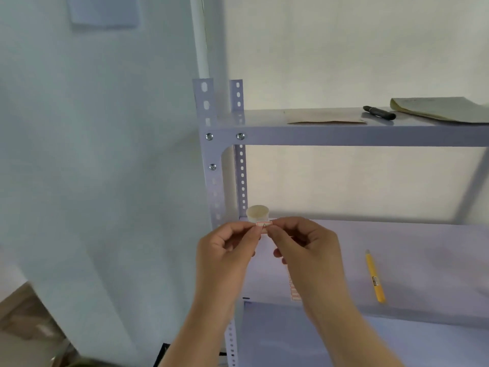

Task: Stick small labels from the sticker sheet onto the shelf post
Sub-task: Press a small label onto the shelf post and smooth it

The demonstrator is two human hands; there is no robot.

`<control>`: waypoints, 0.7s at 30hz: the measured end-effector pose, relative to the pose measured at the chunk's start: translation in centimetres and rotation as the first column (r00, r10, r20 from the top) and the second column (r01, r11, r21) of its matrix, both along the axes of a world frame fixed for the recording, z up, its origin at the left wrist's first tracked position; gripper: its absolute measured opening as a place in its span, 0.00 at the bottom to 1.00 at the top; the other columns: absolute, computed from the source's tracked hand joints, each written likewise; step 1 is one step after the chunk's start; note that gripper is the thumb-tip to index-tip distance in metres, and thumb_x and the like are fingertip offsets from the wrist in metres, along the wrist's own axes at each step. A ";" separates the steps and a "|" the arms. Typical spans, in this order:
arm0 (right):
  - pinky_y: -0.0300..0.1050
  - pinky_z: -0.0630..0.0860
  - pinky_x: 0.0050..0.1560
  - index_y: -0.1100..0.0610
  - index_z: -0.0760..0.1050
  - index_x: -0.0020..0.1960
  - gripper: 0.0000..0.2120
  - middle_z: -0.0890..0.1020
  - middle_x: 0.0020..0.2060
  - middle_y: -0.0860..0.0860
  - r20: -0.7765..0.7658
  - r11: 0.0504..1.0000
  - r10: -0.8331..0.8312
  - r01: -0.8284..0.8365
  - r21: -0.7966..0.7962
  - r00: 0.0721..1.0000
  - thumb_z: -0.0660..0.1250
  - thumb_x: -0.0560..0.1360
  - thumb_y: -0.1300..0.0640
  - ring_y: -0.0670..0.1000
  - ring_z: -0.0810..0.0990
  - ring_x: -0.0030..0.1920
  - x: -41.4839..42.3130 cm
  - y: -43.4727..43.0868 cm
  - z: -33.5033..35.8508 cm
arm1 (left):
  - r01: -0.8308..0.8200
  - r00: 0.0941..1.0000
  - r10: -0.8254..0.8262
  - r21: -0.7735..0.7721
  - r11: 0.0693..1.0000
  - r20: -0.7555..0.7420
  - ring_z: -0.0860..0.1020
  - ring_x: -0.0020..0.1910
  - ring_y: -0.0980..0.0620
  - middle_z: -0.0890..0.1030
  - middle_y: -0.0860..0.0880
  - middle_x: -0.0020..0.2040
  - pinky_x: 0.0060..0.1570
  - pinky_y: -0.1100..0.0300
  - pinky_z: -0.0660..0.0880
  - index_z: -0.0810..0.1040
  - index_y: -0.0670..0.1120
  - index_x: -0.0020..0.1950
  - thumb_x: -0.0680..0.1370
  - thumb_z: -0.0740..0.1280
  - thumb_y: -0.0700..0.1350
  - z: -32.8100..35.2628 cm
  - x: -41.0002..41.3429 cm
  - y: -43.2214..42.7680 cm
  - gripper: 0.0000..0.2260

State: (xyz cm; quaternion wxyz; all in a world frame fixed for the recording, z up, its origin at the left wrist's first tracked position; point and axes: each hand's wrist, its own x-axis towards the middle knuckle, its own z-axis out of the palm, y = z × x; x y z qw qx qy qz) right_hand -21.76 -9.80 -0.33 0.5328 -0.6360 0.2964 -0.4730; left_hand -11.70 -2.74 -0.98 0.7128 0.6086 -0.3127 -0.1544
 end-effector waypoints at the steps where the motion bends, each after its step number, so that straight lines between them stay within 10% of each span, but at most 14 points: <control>1: 0.37 0.76 0.32 0.51 0.85 0.39 0.07 0.86 0.33 0.49 0.009 1.000 0.009 -0.009 -0.006 1.000 0.72 0.73 0.60 0.45 0.79 0.29 0.6 0.3 0.2 | -0.007 1.000 0.007 -0.014 1.000 -0.004 0.78 0.31 0.57 0.87 0.46 0.37 0.36 0.66 0.78 0.87 0.47 0.43 0.76 0.73 0.40 0.2 0.6 0.3 0.05; 21: 0.48 0.79 0.36 0.49 0.84 0.40 0.08 0.86 0.33 0.49 0.029 0.945 -0.294 0.295 -0.140 0.956 0.71 0.74 0.60 0.53 0.80 0.33 12.8 3.2 1.7 | 0.121 0.988 -0.107 -0.122 0.985 0.113 0.76 0.28 0.61 0.81 0.58 0.28 0.35 0.66 0.73 0.88 0.47 0.42 0.75 0.75 0.41 1.4 13.2 0.4 0.03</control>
